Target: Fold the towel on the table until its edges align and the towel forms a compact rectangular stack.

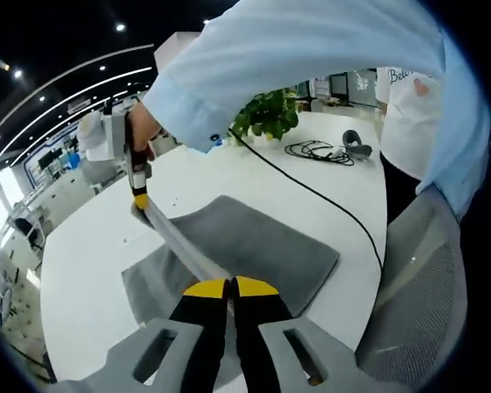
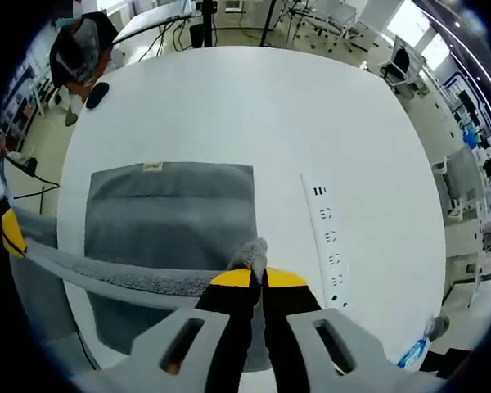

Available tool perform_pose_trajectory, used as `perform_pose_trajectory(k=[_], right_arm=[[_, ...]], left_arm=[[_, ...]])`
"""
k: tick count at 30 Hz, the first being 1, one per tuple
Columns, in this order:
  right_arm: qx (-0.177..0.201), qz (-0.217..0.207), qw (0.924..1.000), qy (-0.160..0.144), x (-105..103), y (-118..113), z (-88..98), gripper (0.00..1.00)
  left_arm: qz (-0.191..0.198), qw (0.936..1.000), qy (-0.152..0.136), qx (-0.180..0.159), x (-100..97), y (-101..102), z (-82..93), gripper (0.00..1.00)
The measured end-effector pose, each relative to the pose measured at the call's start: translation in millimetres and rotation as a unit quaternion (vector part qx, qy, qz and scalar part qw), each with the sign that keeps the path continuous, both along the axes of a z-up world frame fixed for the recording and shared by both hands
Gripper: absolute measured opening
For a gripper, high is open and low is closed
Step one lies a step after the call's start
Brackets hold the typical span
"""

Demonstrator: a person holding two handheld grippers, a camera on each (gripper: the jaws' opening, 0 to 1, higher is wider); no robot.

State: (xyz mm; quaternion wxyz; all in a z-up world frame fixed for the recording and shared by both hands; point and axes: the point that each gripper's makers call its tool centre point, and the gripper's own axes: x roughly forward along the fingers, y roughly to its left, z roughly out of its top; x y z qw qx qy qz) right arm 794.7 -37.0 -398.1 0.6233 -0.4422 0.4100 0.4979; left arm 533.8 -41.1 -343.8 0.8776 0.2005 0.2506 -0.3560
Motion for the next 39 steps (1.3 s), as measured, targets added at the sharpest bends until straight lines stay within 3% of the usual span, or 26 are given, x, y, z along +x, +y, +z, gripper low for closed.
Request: perform_pose_trajectory(k=[24, 39], right_arm=[[0.018, -0.013, 0.999, 0.038, -2, 52, -59.8, 0.01], [0.004, -0.02, 0.9984, 0.053, -9, 64, -96.5, 0.01]], left_arm=[[0.045, 0.9978, 0.045, 0.021, 0.8, 53, -56.2, 0.03], [0.074, 0.9942, 0.076, 0.014, -0.9, 73, -95.1, 0.03]])
